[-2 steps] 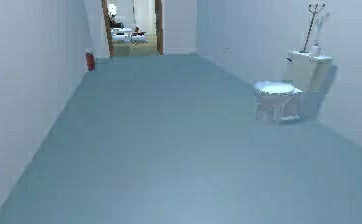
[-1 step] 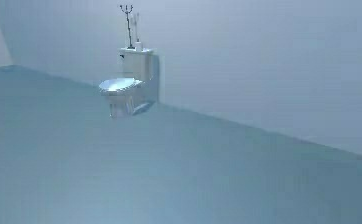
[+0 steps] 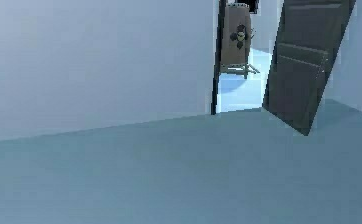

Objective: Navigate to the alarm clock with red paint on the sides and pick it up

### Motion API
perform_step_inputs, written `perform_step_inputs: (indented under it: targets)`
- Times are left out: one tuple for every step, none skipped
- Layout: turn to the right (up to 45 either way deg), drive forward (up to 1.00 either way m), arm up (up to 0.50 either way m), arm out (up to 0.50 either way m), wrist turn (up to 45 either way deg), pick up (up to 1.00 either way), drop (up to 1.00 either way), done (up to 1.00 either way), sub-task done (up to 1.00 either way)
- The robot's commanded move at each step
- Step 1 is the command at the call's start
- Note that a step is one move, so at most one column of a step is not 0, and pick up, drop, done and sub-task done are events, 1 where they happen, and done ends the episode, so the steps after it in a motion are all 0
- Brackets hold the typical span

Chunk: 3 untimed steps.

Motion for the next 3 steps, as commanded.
perform_step_inputs:
  targets:
    - [21.0,0.00,0.00,0.00,0.0,0.00,0.00,0.00,0.00]
    - [0.0,1.00,0.00,0.00,0.0,0.00,0.00,0.00,0.00]
    - [0.0,1.00,0.00,0.00,0.0,0.00,0.00,0.00,0.00]
